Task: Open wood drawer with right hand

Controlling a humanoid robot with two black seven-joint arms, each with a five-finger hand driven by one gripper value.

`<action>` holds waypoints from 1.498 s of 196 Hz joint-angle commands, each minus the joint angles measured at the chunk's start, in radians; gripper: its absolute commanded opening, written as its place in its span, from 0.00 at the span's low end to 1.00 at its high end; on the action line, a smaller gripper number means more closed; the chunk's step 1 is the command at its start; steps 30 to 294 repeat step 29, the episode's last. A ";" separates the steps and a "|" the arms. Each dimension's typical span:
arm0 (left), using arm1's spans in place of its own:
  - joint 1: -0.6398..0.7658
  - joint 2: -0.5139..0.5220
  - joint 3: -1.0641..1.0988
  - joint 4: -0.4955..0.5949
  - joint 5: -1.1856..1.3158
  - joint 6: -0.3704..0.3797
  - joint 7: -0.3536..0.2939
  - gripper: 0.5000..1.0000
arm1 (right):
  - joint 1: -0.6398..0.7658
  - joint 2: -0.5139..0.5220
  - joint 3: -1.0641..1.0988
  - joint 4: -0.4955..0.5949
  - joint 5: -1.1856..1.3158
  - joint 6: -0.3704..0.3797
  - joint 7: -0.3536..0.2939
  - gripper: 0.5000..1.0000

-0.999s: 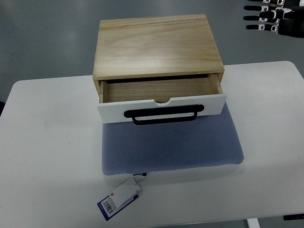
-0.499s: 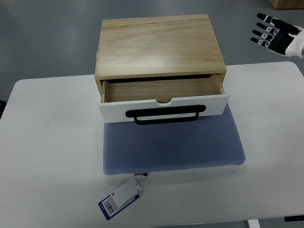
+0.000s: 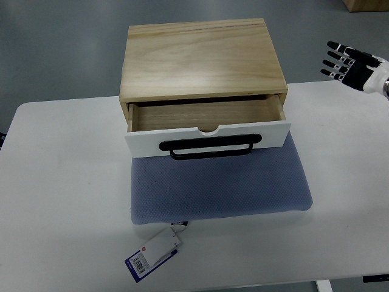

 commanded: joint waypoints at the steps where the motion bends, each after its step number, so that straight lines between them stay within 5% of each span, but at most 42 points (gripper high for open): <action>1: -0.001 0.000 0.000 0.000 0.000 0.001 0.000 1.00 | -0.002 0.003 0.000 -0.001 -0.001 0.018 0.000 0.91; 294: 0.001 0.000 0.000 0.000 0.000 0.001 0.000 1.00 | -0.005 0.005 -0.001 -0.001 -0.001 0.024 0.000 0.91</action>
